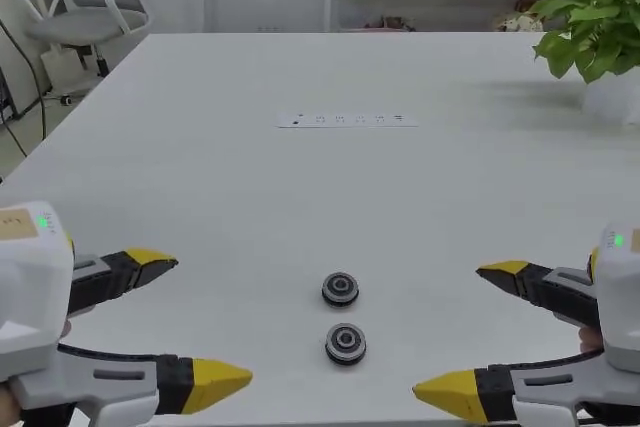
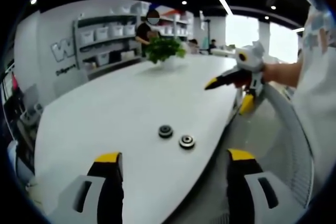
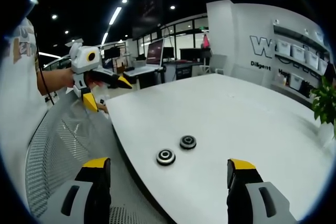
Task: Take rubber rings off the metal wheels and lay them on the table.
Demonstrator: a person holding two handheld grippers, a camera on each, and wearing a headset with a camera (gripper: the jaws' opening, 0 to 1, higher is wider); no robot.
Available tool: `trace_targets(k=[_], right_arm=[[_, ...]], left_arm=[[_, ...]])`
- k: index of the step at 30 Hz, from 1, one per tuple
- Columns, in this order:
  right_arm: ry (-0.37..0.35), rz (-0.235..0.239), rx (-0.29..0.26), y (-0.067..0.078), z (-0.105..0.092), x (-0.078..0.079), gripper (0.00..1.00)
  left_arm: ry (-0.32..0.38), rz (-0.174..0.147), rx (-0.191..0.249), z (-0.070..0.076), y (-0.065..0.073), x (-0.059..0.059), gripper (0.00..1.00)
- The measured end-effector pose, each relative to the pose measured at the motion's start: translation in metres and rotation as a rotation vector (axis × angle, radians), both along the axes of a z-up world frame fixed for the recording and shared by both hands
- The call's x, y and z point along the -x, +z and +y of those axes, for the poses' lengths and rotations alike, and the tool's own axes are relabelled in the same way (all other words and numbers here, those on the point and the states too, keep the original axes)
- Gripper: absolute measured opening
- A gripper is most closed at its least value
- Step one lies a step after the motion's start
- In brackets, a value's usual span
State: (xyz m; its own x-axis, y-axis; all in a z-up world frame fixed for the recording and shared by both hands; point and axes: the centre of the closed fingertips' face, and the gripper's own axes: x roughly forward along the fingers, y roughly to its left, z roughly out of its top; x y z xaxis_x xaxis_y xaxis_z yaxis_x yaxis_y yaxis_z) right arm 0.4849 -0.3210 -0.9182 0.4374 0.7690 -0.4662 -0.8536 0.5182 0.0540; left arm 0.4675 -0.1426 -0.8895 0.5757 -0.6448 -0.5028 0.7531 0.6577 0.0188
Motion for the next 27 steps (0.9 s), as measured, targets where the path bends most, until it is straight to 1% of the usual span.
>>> trace_targets(k=[8,15,21,23,27], right_arm=[[0.003,0.001,-0.007,0.001,0.001,-0.003,0.90],[0.014,-0.008,0.008,0.000,0.004,-0.011,0.89],[0.026,-0.017,0.012,0.001,0.008,-0.016,0.87],[0.030,-0.019,0.014,0.000,0.009,-0.016,0.86],[0.041,-0.020,0.023,-0.004,0.011,-0.019,0.85]], left_arm=[[-0.008,0.009,-0.001,0.000,-0.002,-0.002,0.79],[-0.013,0.014,0.001,0.000,-0.001,-0.008,0.76],[-0.025,0.013,-0.010,-0.002,-0.001,-0.012,0.76],[-0.026,0.019,-0.006,-0.004,0.000,-0.014,0.76],[-0.044,0.012,-0.014,-0.009,0.000,-0.016,0.75]])
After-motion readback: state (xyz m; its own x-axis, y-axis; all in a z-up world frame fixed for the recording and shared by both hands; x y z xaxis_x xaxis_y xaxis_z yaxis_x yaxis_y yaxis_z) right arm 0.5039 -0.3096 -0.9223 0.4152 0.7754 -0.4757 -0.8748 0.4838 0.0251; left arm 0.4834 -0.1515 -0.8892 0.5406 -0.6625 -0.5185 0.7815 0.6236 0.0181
